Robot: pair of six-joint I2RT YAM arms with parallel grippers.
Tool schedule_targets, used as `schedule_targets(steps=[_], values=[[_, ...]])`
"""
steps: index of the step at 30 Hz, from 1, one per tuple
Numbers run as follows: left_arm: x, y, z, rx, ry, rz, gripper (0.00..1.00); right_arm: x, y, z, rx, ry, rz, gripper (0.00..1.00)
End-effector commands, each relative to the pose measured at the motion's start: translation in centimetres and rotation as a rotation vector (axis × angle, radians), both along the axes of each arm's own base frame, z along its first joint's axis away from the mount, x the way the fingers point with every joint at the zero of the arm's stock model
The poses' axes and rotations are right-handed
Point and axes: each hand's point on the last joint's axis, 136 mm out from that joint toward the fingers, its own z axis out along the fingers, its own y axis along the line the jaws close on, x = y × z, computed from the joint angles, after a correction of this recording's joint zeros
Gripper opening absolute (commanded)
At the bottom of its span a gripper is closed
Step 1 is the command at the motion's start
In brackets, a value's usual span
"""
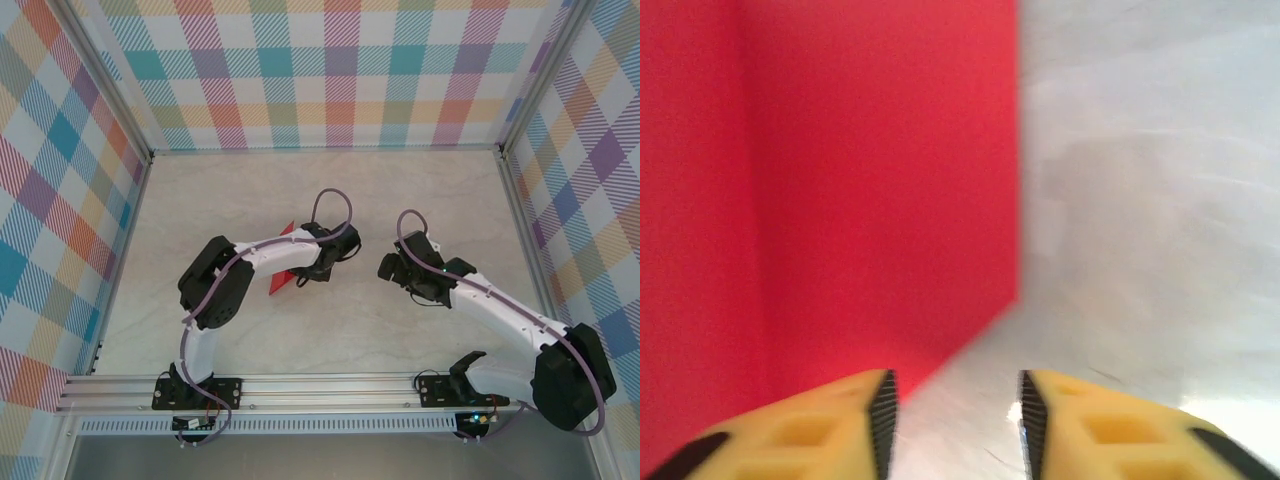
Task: Fold a paper plane with a square sheet of paper (pick it up from the middle)
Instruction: Turn over the paper at the center of the table, then move the paper to the center of the table.
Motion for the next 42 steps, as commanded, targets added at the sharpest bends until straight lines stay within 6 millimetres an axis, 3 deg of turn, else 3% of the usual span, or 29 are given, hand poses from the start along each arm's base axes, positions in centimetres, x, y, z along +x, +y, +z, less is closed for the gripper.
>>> schedule_targets(steps=[1,5,10,14,18,23,26,30,33,42], values=[[-1.1,-4.1,5.9,-0.299,-0.034,-0.073,0.48,-0.2,0.3,0.2,0.042,-0.005,0.003,0.91],[-1.7,-4.3,9.6,-0.436,-0.082,-0.093,0.62,0.1,2.1,0.4,0.097,-0.019,0.087,0.93],[-1.4,-1.5,11.3,-0.549,-0.135,-0.023,0.75,0.6,6.1,1.2,0.225,-0.016,0.247,0.93],[-0.7,1.9,10.0,-0.634,-0.122,0.086,0.78,0.7,10.4,1.7,0.38,0.018,0.37,0.92],[0.1,5.4,7.2,-0.733,-0.078,0.227,0.78,0.6,14.6,1.9,0.463,0.061,0.446,0.91],[0.5,8.0,3.2,-0.774,-0.019,0.339,0.79,0.7,17.8,0.9,0.466,0.109,0.469,0.89],[0.9,7.5,2.1,-0.783,0.013,0.326,0.75,0.9,18.3,0.1,0.456,0.135,0.452,0.87],[2.6,6.6,1.7,-0.8,-0.004,0.296,0.56,1.2,18.5,-0.4,0.447,0.152,0.445,0.82],[3.6,6.6,0.6,-0.769,0.004,0.304,0.49,1.2,18.2,-0.7,0.427,0.157,0.433,0.8],[2.6,5.2,-2.1,-0.792,0.09,0.345,0.41,1.1,17.1,-1.4,0.366,0.17,0.407,0.79]])
